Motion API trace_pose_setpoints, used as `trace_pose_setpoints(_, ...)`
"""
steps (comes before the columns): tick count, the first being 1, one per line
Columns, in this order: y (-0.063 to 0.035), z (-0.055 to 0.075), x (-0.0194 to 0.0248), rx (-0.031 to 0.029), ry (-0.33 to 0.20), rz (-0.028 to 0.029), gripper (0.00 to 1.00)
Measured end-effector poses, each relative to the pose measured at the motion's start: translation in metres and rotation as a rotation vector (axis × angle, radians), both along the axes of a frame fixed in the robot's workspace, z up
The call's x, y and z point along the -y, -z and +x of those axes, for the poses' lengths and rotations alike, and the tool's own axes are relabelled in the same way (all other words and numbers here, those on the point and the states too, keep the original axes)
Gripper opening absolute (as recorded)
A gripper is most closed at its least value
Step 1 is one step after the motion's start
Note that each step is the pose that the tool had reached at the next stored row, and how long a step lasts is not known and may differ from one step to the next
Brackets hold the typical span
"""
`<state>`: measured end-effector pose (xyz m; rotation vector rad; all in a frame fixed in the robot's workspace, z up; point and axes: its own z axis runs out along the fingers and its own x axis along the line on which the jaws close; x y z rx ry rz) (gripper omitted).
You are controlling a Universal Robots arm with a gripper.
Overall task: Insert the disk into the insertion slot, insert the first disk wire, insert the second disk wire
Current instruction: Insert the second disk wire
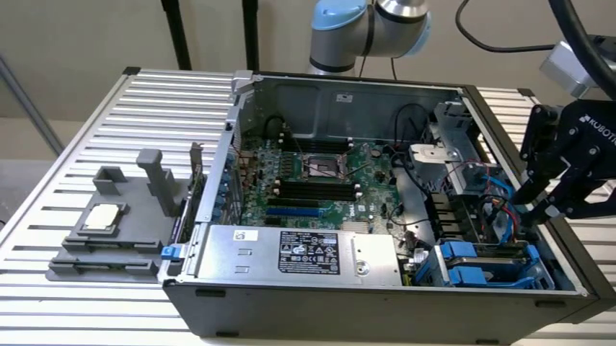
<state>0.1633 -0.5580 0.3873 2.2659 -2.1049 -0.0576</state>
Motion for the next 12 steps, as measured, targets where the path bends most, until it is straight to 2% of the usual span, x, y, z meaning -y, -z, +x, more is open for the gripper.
trace_pose_setpoints(12, 0.0088, 0.0013, -0.009, 0.0, 0.0, -0.0164, 0.34)
